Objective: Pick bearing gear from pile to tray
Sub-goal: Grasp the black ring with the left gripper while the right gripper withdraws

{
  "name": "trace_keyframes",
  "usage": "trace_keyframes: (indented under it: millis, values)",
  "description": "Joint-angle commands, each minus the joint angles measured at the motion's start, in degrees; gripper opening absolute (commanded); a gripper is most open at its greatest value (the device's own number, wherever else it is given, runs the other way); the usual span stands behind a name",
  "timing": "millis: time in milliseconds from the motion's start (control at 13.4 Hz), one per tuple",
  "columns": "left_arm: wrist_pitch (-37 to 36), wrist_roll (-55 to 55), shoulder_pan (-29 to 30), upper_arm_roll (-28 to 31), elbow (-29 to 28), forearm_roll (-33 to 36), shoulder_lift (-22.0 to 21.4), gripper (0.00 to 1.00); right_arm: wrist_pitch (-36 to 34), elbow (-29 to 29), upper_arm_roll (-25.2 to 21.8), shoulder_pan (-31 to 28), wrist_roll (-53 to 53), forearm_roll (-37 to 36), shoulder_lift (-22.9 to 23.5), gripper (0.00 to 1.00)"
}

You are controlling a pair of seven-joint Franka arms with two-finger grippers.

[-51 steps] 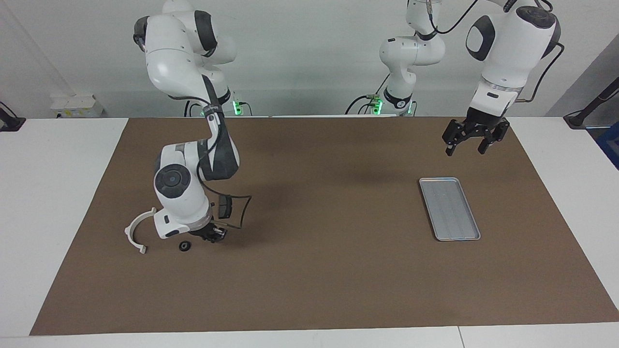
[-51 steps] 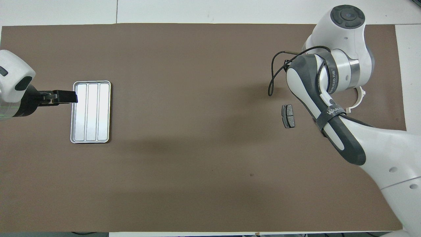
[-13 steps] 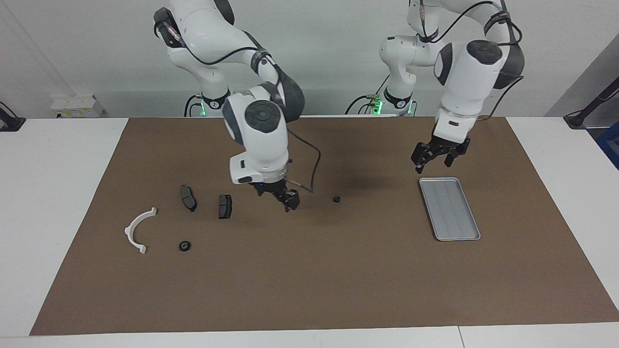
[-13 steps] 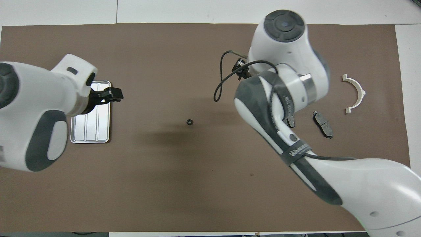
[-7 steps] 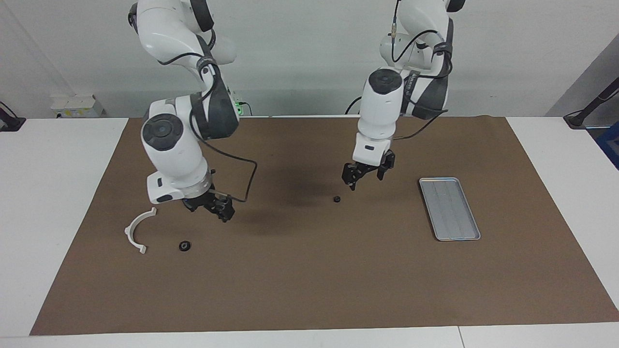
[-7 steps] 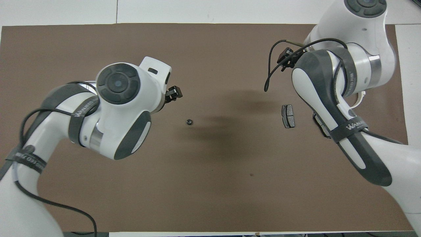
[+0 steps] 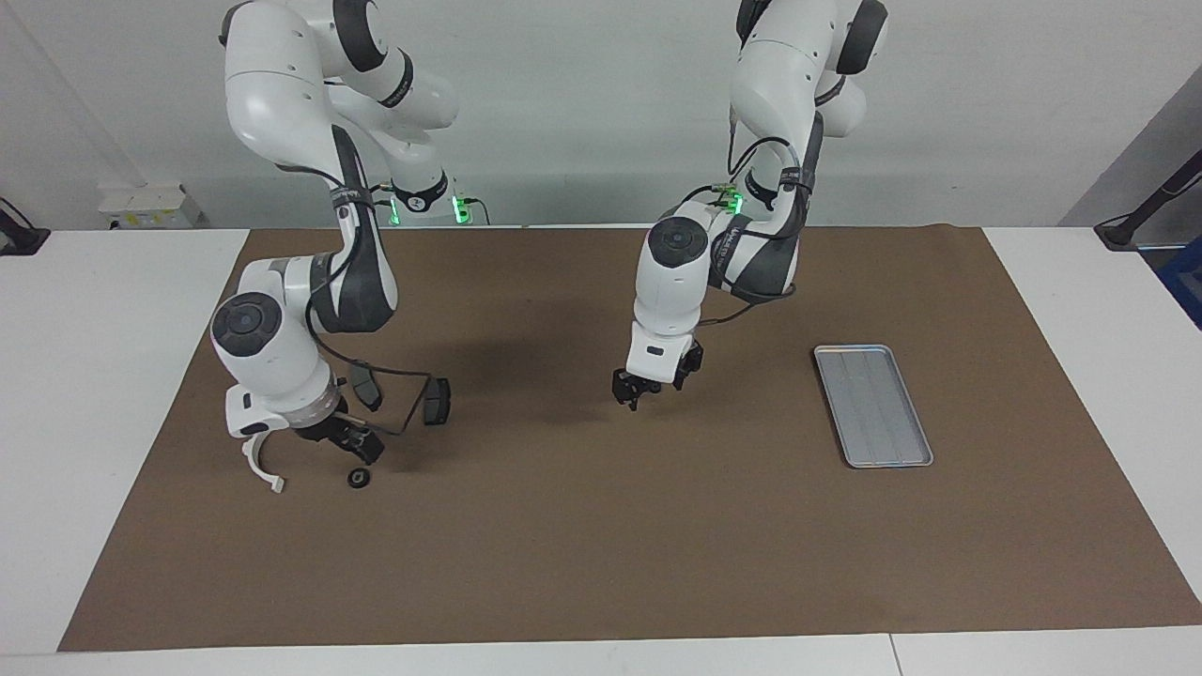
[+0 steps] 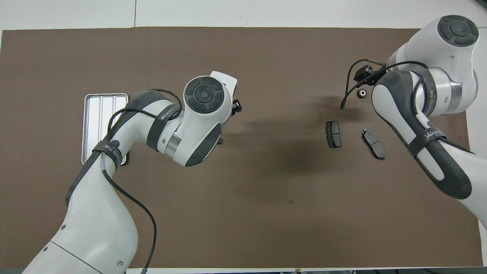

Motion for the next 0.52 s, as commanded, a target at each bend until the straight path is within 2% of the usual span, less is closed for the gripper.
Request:
trace_keyframes:
  millis: [0,149,448]
  values:
    - [-0.36,2.14,-0.20,0.49,-5.55,-1.18,-3.40,0.92,1.91,-0.60,0.84,-0.93,-0.46,-1.23,1.10,1.00]
    - [-0.11,3.03,-0.20,0.49,-9.32,-1.61,-4.89,0.91,2.96,-0.60,0.84,-0.92,-0.02,-1.67,1.88,1.00]
    - [0.68,4.61,-0.20,0.58,-12.32,-4.07,-6.04,0.87,6.21,-1.65,0.84,-0.66,0.07,-1.84,2.77,1.00]
